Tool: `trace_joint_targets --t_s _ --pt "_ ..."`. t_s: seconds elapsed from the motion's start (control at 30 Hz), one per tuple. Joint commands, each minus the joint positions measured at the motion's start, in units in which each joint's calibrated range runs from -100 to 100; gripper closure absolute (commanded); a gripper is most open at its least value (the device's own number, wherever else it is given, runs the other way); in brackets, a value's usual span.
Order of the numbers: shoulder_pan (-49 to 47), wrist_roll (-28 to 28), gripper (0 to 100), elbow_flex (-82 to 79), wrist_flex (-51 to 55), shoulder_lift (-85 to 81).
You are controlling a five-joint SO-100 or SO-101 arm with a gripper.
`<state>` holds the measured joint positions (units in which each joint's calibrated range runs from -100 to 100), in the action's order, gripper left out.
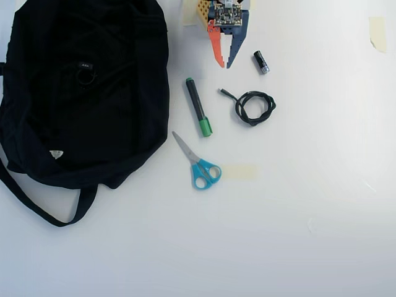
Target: Put the bike light into the black bag
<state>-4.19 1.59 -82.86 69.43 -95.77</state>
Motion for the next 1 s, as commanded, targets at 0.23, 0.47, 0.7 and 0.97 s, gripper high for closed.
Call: trace_joint_targets --t_s 0.23,0.47,0.7,0.97 --pt "0.15 -0.43 98 -16.51 -0.35 -3.90" --pt "0.00 -0.43 98 -16.42 3.09 -3.90" --pt "-0.52 -0.64 98 -16.42 3.18 -3.90" --pt "-0.52 -0.64 98 -16.42 3.18 -3.90"
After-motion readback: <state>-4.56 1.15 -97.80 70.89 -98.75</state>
